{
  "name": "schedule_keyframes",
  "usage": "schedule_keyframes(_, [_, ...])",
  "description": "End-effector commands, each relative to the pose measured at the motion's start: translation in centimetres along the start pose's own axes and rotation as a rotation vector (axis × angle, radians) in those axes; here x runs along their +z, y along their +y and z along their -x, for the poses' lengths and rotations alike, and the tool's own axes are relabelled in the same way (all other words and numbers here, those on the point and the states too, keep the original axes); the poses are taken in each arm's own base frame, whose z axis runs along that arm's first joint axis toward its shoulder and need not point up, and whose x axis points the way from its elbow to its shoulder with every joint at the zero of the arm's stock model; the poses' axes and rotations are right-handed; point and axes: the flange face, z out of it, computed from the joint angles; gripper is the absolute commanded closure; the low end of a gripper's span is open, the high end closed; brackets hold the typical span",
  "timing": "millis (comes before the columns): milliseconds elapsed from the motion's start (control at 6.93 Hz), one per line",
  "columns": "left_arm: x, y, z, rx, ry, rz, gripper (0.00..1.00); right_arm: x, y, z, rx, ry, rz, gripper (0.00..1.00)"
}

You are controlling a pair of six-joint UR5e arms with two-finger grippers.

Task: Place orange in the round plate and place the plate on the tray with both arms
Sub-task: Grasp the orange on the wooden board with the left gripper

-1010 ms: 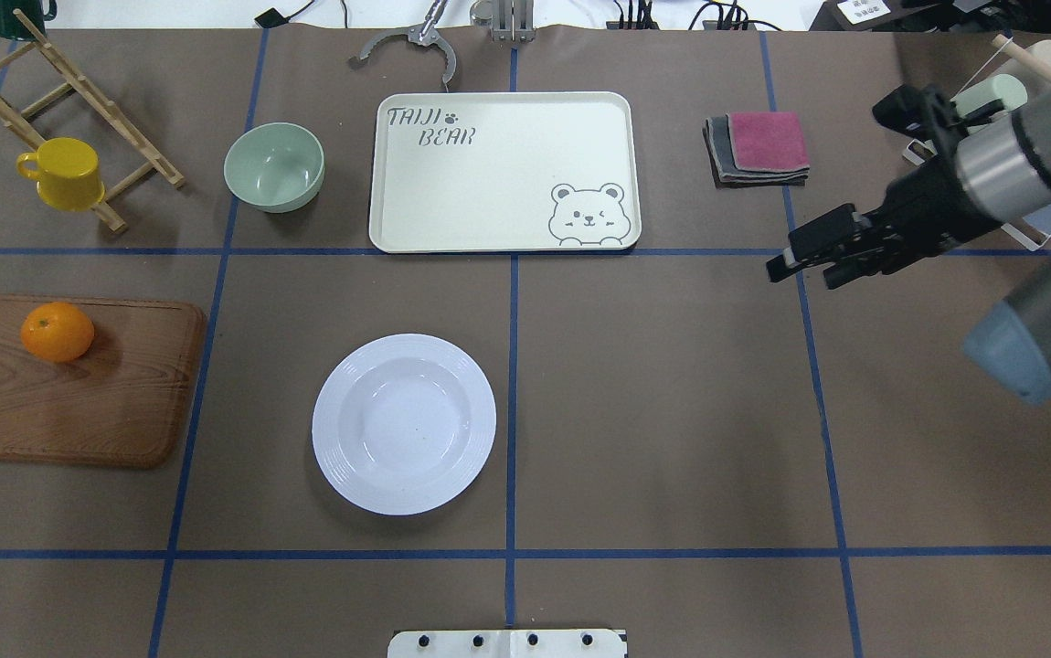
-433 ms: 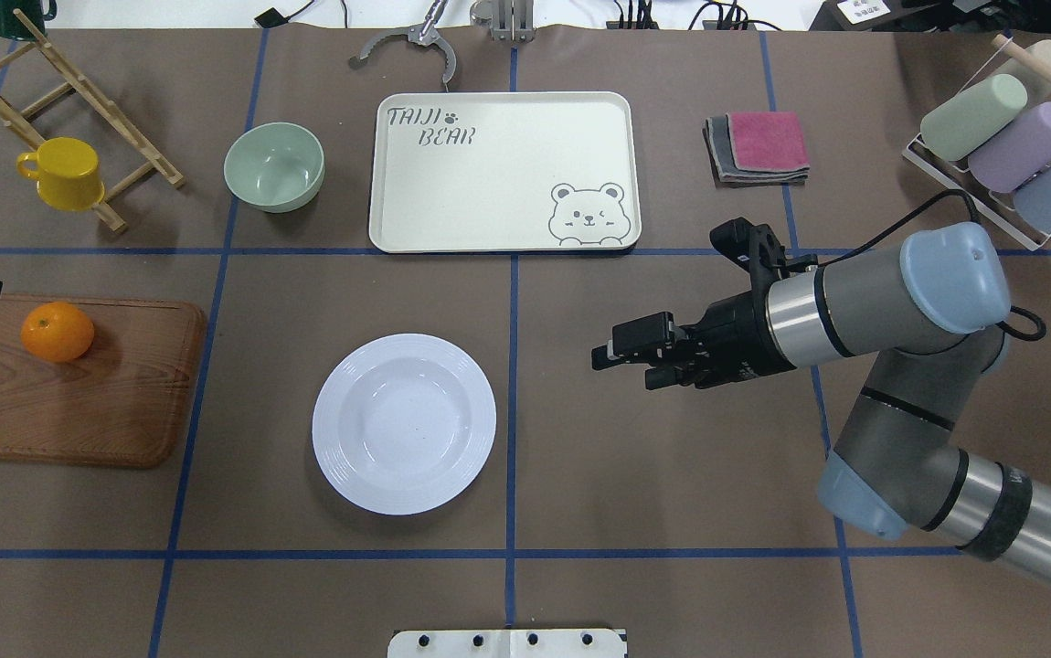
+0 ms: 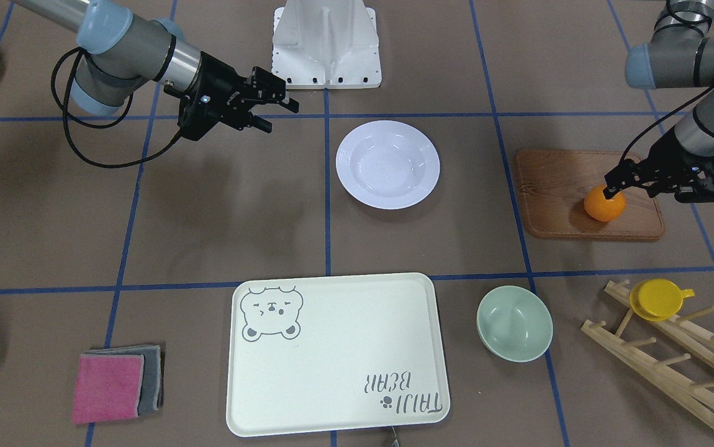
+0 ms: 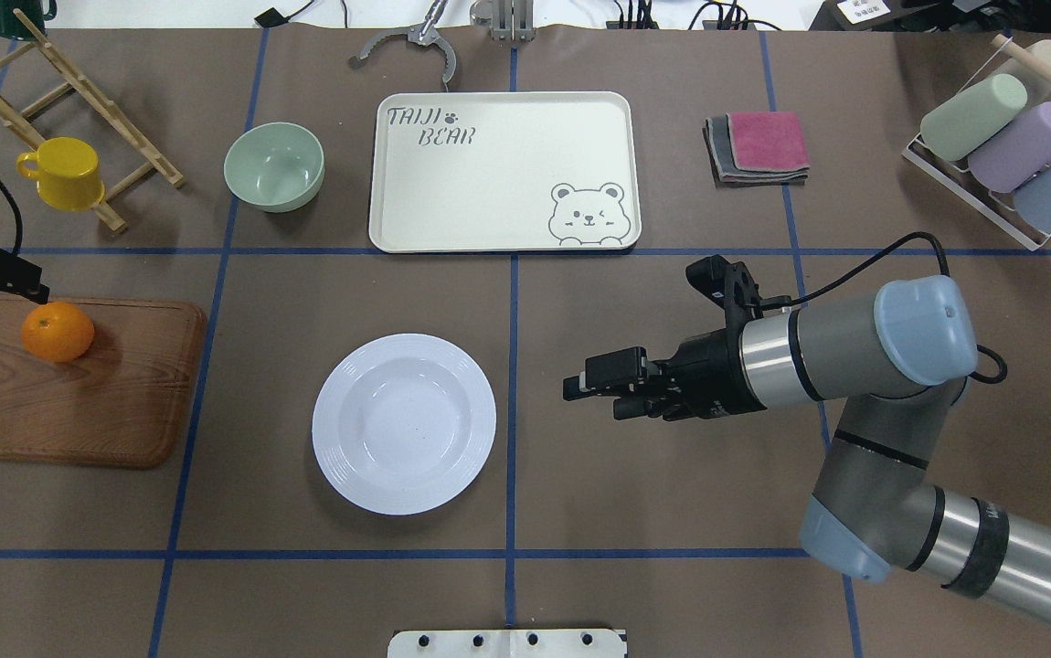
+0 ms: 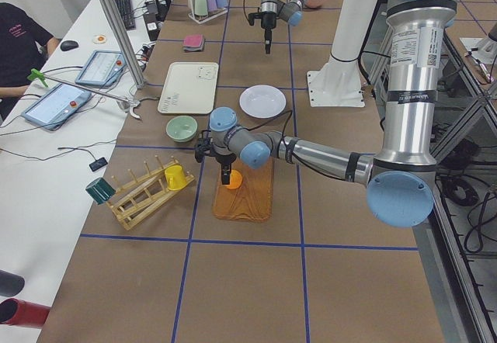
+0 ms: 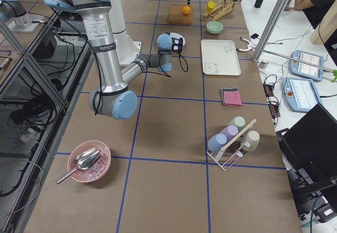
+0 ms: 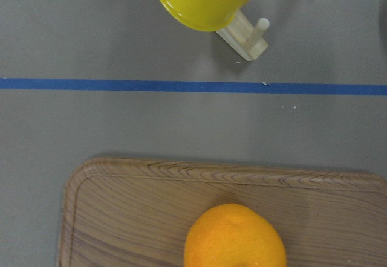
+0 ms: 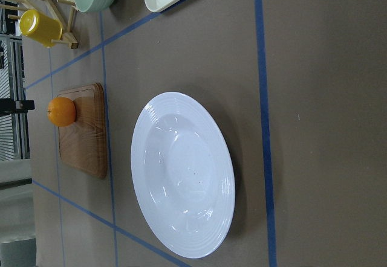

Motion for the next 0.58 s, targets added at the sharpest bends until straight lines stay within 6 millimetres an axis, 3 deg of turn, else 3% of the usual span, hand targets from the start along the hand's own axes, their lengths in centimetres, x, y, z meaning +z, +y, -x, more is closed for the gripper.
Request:
schedule_keyframes(0, [2.1,-0.1,1.3,0.003,0.001,-0.003,0.01,0.6,0.6,-0.2,0.002,-0.001,0.006,0.09])
schedule_keyframes(289, [3.2,-0.7,-0.9,-0.034,0.0,-0.009,0.01,2.1,2.0,-0.4,0.004,-0.003,-0.037,0.09])
schedule_keyframes(433, [3.7,-0.6,-1.0,-0.035,-0.004,0.001,0.01,2.1,2.1,-0.5,0.003,-0.002,-0.04,0.09])
